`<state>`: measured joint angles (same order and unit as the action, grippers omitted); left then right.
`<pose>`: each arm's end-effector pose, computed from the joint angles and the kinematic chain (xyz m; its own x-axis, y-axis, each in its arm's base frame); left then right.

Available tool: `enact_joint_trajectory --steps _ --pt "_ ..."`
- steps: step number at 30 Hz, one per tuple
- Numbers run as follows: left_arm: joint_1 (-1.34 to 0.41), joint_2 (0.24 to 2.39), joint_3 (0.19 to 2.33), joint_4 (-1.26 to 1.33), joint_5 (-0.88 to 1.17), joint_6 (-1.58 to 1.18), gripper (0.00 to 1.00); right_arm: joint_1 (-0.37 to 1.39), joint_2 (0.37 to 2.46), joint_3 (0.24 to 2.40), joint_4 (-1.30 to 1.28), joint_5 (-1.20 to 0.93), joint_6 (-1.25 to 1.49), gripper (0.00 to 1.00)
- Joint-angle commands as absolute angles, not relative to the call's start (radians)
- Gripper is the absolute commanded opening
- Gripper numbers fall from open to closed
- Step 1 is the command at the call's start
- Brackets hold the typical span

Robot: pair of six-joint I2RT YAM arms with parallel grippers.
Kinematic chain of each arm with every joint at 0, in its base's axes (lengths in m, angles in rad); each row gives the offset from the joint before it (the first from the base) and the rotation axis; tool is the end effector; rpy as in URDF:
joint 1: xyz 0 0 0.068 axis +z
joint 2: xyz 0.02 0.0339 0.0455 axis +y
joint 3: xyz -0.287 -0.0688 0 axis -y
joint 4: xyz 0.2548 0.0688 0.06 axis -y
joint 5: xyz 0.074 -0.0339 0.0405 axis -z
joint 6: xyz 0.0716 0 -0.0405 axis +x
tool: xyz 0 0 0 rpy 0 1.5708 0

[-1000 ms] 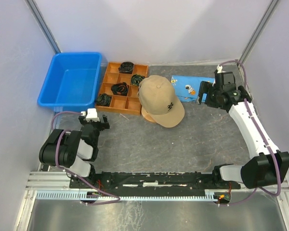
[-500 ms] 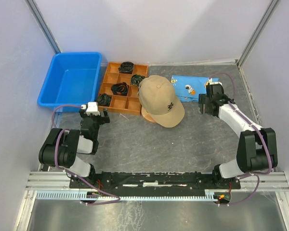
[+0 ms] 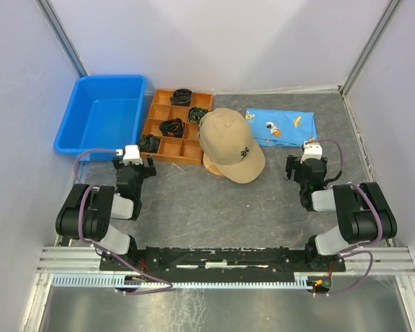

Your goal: Stack the hats

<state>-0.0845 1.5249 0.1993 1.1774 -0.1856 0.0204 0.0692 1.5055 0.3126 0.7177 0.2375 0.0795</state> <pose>0.2698 -0.0096 0.1463 -0.1491 0.0328 -0.9883 -0.0959 0.9943 0.0474 0.2792 0.0025 0.1195 -0.4437 0.0466 -0.8949 0.1773 0.9835 -0.0367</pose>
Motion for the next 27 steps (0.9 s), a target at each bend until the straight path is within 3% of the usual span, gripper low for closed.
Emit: enact_joint_trajectory --steps 1,27 --pt "-0.078 1.519 0.221 1.209 -0.212 0.008 0.99 0.063 1.509 0.375 0.835 0.185 0.045 0.99" --pt "-0.077 1.519 0.221 1.21 -0.212 0.008 0.99 0.06 1.517 0.372 0.858 0.172 0.042 0.99"
